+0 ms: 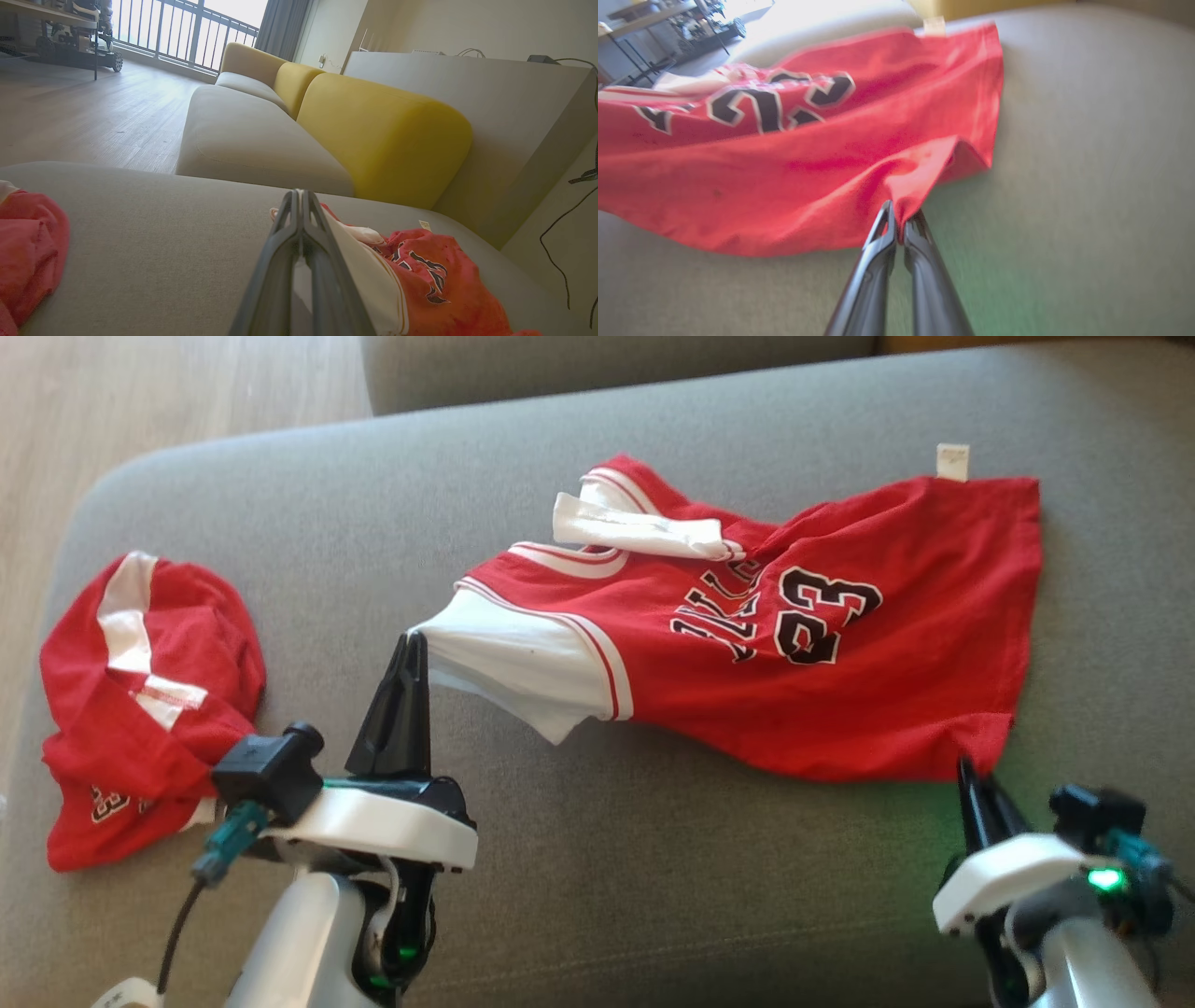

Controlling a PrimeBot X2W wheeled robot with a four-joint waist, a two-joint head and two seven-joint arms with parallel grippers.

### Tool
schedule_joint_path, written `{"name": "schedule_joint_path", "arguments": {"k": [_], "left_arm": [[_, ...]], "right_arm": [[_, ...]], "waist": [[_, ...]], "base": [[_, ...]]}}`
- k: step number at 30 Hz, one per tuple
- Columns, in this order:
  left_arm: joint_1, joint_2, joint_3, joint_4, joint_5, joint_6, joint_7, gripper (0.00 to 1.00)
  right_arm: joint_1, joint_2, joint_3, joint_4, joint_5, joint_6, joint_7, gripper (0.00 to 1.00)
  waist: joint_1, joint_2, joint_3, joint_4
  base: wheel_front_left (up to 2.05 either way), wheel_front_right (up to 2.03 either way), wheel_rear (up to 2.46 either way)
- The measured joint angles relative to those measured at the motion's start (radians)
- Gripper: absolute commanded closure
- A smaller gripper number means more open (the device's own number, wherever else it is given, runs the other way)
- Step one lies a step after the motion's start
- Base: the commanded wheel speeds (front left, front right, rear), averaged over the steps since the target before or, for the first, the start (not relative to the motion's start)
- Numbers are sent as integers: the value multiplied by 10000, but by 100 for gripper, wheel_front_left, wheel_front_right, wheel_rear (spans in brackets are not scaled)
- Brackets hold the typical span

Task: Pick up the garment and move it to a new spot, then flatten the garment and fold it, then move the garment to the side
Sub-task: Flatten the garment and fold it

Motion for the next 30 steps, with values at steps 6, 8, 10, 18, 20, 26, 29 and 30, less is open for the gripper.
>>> {"name": "schedule_joint_path", "arguments": {"k": [6, 8, 10, 18, 20, 26, 29, 30], "left_arm": [[-30, -17, 267, -385, -1185, -171, 0, 100], [-137, -8, 380, -485, -1848, -167, 0, 100], [-492, -2, 397, -654, -1639, -221, 0, 100], [-2494, -48, 642, -1768, -2621, -245, 840, 100], [-2875, -58, 686, -2144, -2796, -153, 1177, 100], [-3965, -35, 974, -2830, -3122, 293, 2096, 100], [-5059, 2, 1179, -2485, -3218, 531, 2573, 100], [-5431, 44, 1269, -2213, -3218, 558, 2690, 100]], "right_arm": [[-133, -437, 320, -2527, -884, 0, 644, 100], [-278, -1043, 656, -3503, -1430, 2, 1041, 100], [-641, -1540, 606, -4299, -1858, 0, 1430, 100], [-2372, -2006, 686, -6115, -928, 2, 2798, 100], [-2734, -2224, 696, -6506, -834, 0, 3154, 100], [-3731, -2403, 663, -7210, -389, 0, 4443, 100], [-4312, -2477, 817, -7102, -249, 0, 5210, 100], [-4535, -2462, 903, -6928, -144, 0, 5304, 100]], "waist": [[0, 0, -694, -117], [0, 0, -938, -167], [0, 0, -1141, -213], [0, 0, -1710, -231], [0, 0, -1808, -208], [0, 0, -1828, -135], [0, 0, -1570, -124], [0, 0, -1468, -128]], "base": [[0, 0, 0], [0, 0, 0], [0, 0, 0], [0, 0, 0], [0, 0, 0], [0, 0, 0], [0, 0, 0], [0, 0, 0]]}}
